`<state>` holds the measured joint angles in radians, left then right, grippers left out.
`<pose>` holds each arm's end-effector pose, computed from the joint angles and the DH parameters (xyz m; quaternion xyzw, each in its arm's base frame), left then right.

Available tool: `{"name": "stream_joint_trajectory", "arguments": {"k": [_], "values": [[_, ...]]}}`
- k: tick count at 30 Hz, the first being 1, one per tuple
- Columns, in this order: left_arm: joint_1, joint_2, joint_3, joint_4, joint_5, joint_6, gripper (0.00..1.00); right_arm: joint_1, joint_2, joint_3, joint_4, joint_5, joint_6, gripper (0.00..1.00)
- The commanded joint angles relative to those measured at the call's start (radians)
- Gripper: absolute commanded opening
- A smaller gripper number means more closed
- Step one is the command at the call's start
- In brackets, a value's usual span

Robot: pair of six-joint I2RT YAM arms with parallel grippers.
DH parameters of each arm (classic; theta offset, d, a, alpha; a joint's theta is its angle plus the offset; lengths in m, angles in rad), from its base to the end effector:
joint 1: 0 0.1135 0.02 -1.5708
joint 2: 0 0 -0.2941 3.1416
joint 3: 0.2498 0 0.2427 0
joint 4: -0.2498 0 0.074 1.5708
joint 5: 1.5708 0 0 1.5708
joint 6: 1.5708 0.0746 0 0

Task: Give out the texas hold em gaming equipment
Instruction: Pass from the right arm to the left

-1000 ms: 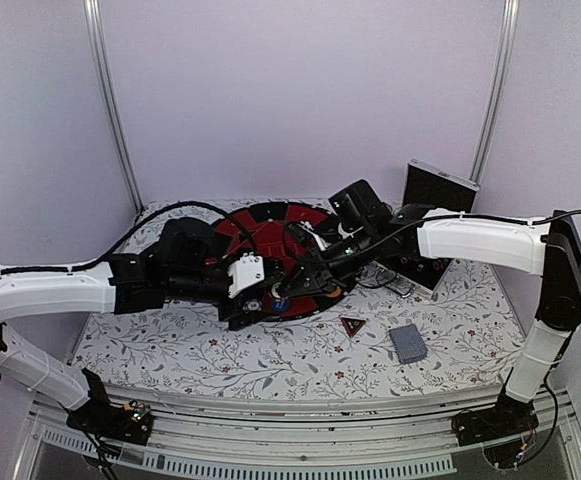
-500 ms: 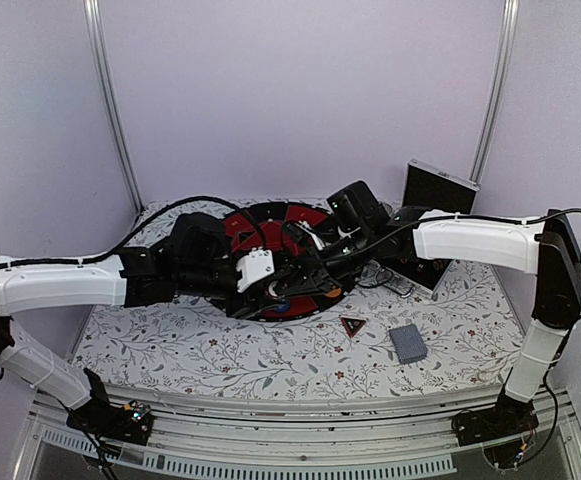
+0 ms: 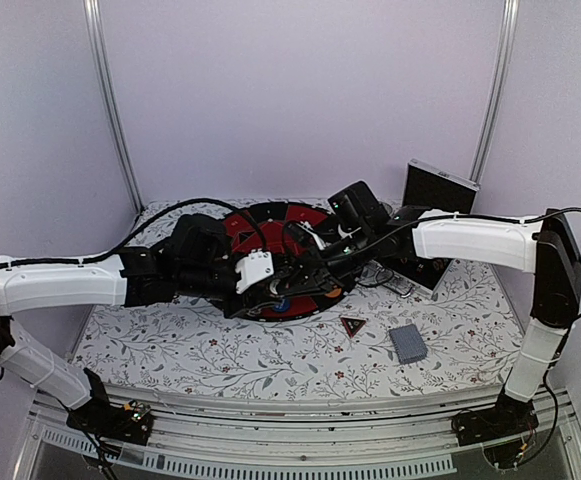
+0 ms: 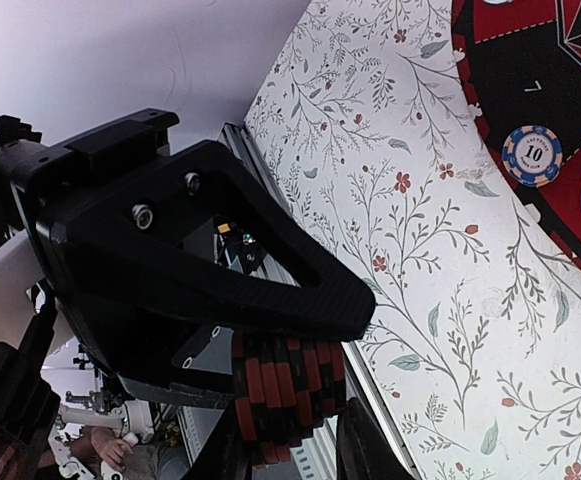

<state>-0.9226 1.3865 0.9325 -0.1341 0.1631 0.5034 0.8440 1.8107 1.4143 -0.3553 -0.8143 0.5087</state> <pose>0.1875 -0.2677 0.2715 0.6039 0.6396 -0.1681 0.4450 0.2395 0.3510 0.2782 -0.2960 0.8042 0.5122 0.0578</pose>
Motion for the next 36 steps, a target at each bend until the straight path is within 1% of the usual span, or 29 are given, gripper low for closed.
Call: {"name": "stream_joint_trajectory", "arguments": {"k": [1, 4, 5, 9, 11, 13, 14, 15, 19, 25, 29, 36], "values": [[-0.01, -0.009, 0.006, 0.032, 0.027, -0.001, 0.13, 0.01, 0.026, 0.036, 0.054, -0.025, -0.006, 0.02], [-0.01, -0.012, 0.005, 0.038, 0.032, -0.006, 0.01, 0.01, 0.034, 0.041, 0.061, -0.019, -0.001, 0.02], [-0.01, -0.013, 0.005, 0.039, 0.035, -0.008, 0.0, 0.009, 0.04, 0.042, 0.062, -0.017, -0.001, 0.02], [-0.011, -0.023, 0.0, 0.041, 0.041, -0.02, 0.0, 0.009, 0.06, 0.051, 0.064, -0.013, -0.002, 0.02], [-0.011, -0.034, -0.008, 0.05, 0.04, -0.024, 0.0, 0.009, 0.066, 0.056, 0.068, -0.013, -0.004, 0.04], [-0.011, -0.044, -0.017, 0.067, 0.04, -0.026, 0.0, 0.009, 0.071, 0.062, 0.069, -0.009, -0.008, 0.16], [-0.011, -0.05, -0.021, 0.07, 0.044, -0.025, 0.0, 0.008, 0.073, 0.064, 0.069, -0.003, -0.008, 0.18], [-0.01, -0.055, -0.024, 0.074, 0.05, -0.025, 0.0, 0.008, 0.074, 0.065, 0.071, 0.001, -0.009, 0.22], [-0.01, -0.069, -0.031, 0.074, 0.08, -0.019, 0.0, 0.009, 0.083, 0.061, 0.076, 0.007, -0.012, 0.25], [-0.006, -0.098, -0.049, 0.094, 0.108, -0.008, 0.0, 0.009, 0.091, 0.055, 0.094, -0.008, -0.012, 0.33], [-0.003, -0.103, -0.05, 0.097, 0.124, -0.006, 0.0, 0.008, 0.093, 0.057, 0.111, -0.019, -0.01, 0.36], [0.003, -0.114, -0.055, 0.108, 0.114, -0.011, 0.0, 0.008, 0.098, 0.044, 0.129, -0.03, 0.001, 0.36]]}}
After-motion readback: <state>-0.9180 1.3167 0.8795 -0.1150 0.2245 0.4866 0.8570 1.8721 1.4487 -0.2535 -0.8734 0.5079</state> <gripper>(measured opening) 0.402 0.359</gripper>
